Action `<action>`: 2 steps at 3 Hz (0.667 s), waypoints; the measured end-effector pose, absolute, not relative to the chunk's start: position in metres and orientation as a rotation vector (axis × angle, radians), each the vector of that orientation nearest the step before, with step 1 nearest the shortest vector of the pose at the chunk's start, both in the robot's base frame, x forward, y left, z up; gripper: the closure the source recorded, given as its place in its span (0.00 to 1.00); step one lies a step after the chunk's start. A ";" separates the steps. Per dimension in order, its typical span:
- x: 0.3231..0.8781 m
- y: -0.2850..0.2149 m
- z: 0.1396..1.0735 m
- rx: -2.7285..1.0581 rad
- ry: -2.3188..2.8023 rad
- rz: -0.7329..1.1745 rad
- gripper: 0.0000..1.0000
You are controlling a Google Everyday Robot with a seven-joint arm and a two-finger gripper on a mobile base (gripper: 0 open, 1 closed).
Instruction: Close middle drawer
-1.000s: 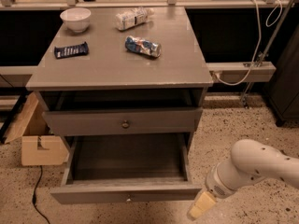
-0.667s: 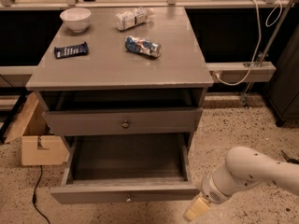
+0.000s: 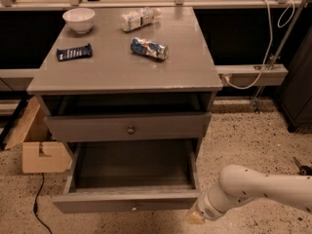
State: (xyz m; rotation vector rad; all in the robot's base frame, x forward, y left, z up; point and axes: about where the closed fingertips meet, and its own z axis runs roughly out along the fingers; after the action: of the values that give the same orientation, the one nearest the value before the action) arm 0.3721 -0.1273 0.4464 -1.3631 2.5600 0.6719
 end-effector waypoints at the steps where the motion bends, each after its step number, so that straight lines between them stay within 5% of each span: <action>1: 0.372 -0.127 0.446 -1.362 2.559 0.671 0.96; 2: 0.372 -0.127 0.446 -1.362 2.559 0.671 1.00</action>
Offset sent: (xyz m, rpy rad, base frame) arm 0.0004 0.0000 0.0000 0.0002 -0.0015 -0.0006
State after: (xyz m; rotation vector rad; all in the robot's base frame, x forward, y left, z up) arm 0.3724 -0.1272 0.4464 -1.3624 2.5589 0.6709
